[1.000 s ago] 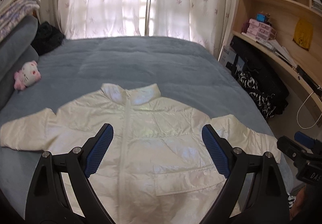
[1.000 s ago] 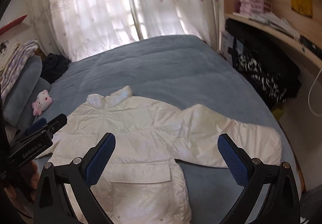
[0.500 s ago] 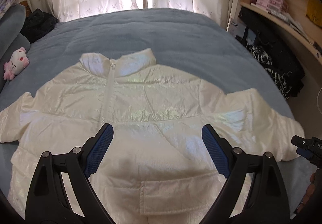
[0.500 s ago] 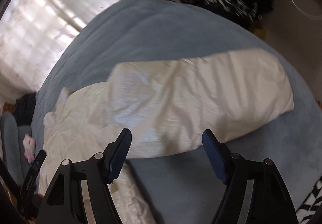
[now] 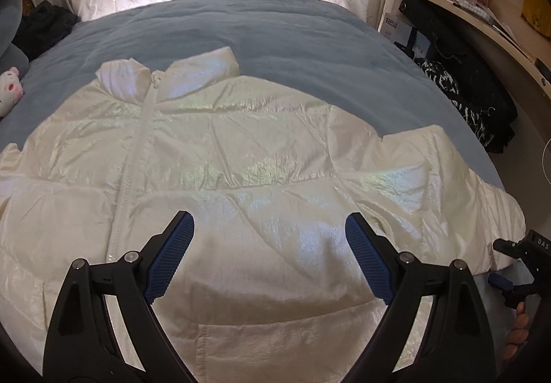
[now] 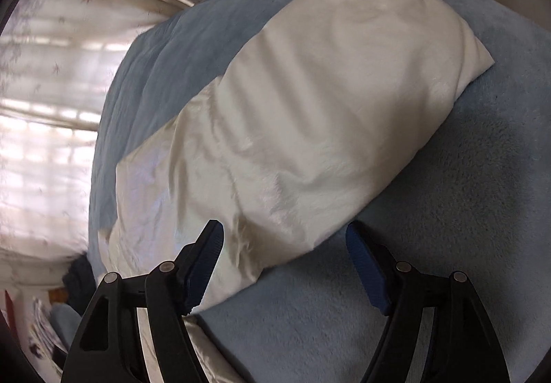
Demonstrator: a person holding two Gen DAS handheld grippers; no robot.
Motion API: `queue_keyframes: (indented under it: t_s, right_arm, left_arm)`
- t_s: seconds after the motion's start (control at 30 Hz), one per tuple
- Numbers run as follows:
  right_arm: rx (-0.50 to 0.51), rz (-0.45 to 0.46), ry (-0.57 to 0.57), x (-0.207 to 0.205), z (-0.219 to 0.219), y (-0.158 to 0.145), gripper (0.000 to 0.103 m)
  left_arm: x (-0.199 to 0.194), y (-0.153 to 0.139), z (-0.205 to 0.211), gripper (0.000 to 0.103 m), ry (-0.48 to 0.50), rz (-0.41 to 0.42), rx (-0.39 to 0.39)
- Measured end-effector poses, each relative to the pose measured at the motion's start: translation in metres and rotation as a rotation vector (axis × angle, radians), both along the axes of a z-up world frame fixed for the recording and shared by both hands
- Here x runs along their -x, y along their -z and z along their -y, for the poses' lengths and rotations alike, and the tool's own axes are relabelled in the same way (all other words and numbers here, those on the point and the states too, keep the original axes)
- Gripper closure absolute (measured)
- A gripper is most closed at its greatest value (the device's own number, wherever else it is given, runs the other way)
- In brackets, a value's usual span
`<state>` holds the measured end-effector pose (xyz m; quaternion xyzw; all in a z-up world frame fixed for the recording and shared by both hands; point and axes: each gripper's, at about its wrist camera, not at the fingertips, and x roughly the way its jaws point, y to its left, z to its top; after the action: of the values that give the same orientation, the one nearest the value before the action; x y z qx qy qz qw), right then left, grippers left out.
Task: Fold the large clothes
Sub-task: 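Grasp the white jacket's sleeve cuff with the right tool and lift it, then fold the held sleeve across the jacket body and open the right tool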
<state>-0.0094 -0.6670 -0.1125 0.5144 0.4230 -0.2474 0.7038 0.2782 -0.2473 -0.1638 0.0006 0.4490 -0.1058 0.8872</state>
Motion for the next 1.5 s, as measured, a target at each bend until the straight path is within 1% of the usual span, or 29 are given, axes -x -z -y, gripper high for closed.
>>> queue_keyframes:
  t_s: [0.13, 0.2, 0.27, 0.3, 0.33, 0.37, 0.4, 0.43, 0.47, 0.53, 0.63, 0.7, 0.8, 0.83, 0.87, 0.9, 0.97, 1.0, 1.03, 1.07, 1.1, 1.13, 1.2, 1.27, 1.33, 1.4, 1.43, 1.47, 1.5]
  right_arm:
    - [0.003, 0.019, 0.044, 0.009, 0.007, 0.000, 0.028]
    - [0.012, 0.021, 0.055, 0.010, 0.011, 0.007, 0.028]
    - [0.036, 0.021, 0.060, 0.009, 0.006, 0.005, 0.028]
    - [0.048, 0.021, 0.061, 0.006, 0.008, 0.006, 0.031]
    - [0.082, 0.002, 0.051, 0.001, 0.007, 0.001, 0.048]
    - [0.120, -0.026, 0.015, -0.006, 0.005, -0.006, 0.059]
    - [0.143, -0.028, -0.011, -0.003, -0.001, -0.005, 0.081]
    - [0.189, -0.030, -0.038, -0.005, -0.005, -0.017, 0.088]
    - [0.226, -0.025, -0.048, -0.008, -0.010, -0.030, 0.090]
    - [0.328, 0.027, -0.087, -0.010, -0.024, -0.073, 0.093]
    - [0.480, 0.118, -0.164, -0.020, -0.062, -0.139, 0.094]
    - [0.571, 0.212, -0.261, -0.032, -0.103, -0.190, 0.094]
    - [0.656, 0.317, -0.399, -0.054, -0.169, -0.239, 0.094]
    - [0.675, 0.353, -0.465, -0.064, -0.200, -0.252, 0.094]
    - [0.680, 0.375, -0.509, -0.075, -0.224, -0.258, 0.094]
    - [0.673, 0.403, -0.586, -0.089, -0.263, -0.261, 0.094]
    - [0.664, 0.400, -0.702, -0.115, -0.321, -0.254, 0.094]
    - [0.643, 0.380, -0.762, -0.127, -0.349, -0.244, 0.091]
    - [0.608, 0.364, -0.814, -0.127, -0.374, -0.234, 0.080]
    - [0.569, 0.346, -0.855, -0.133, -0.394, -0.223, 0.072]
    - [0.528, 0.317, -0.893, -0.136, -0.416, -0.208, 0.057]
    - [0.507, 0.280, -0.922, -0.139, -0.436, -0.193, 0.052]
    - [0.527, 0.227, -0.979, -0.125, -0.470, -0.166, 0.052]
    - [0.547, 0.205, -1.018, -0.112, -0.497, -0.153, 0.052]
    - [0.519, 0.213, -1.026, -0.088, -0.507, -0.146, 0.052]
    - [0.498, 0.228, -0.997, -0.070, -0.507, -0.144, 0.052]
    - [0.498, 0.227, -0.987, -0.063, -0.498, -0.135, 0.051]
    - [0.500, 0.219, -0.962, -0.055, -0.496, -0.135, 0.051]
    - [0.493, 0.218, -0.946, -0.040, -0.466, -0.121, 0.051]
  left_arm:
    - [-0.003, 0.005, -0.003, 0.015, -0.006, -0.033, 0.025]
    - [-0.004, 0.005, -0.004, 0.017, 0.001, -0.045, 0.024]
    - [-0.003, 0.004, -0.005, 0.030, -0.001, -0.049, 0.005]
    - [-0.003, 0.003, -0.006, 0.034, 0.009, -0.060, 0.003]
    - [-0.002, 0.003, -0.008, 0.039, 0.015, -0.071, 0.007]
    - [-0.002, 0.002, -0.012, 0.045, 0.013, -0.081, 0.011]
    - [0.000, 0.001, -0.017, 0.050, 0.004, -0.083, 0.010]
    - [0.003, -0.002, -0.022, 0.060, -0.010, -0.077, -0.002]
    - [0.005, -0.005, -0.027, 0.065, -0.017, -0.068, -0.016]
    - [0.012, -0.014, -0.041, 0.066, -0.041, -0.034, -0.048]
    - [0.023, -0.033, -0.068, 0.066, -0.074, 0.008, -0.046]
    - [0.029, -0.043, -0.086, 0.066, -0.085, 0.021, -0.027]
    - [0.039, -0.056, -0.119, 0.066, -0.118, 0.030, -0.022]
    - [0.042, -0.059, -0.132, 0.066, -0.132, 0.026, -0.020]
    - [0.045, -0.061, -0.145, 0.066, -0.147, 0.020, -0.014]
    - [0.048, -0.063, -0.161, 0.066, -0.163, 0.013, -0.005]
    - [0.054, -0.064, -0.187, 0.066, -0.196, 0.007, -0.001]
    - [0.057, -0.064, -0.199, 0.066, -0.213, 0.005, -0.002]
    - [0.061, -0.062, -0.213, 0.066, -0.232, 0.000, -0.003]
    - [0.064, -0.060, -0.228, 0.066, -0.248, -0.007, -0.002]
    - [0.067, -0.056, -0.241, 0.066, -0.263, -0.016, 0.001]
    - [0.069, -0.053, -0.253, 0.066, -0.277, -0.028, 0.007]
    - [0.073, -0.047, -0.275, 0.066, -0.292, -0.055, 0.034]
    - [0.077, -0.041, -0.292, 0.066, -0.297, -0.071, 0.062]
    - [0.083, -0.037, -0.301, 0.066, -0.286, -0.070, 0.081]
    - [0.086, -0.034, -0.301, 0.066, -0.258, -0.072, 0.106]
    - [0.083, -0.032, -0.292, 0.065, -0.242, -0.074, 0.115]
    - [0.082, -0.030, -0.290, 0.065, -0.228, -0.074, 0.119]
    - [0.083, -0.029, -0.286, 0.065, -0.217, -0.074, 0.122]
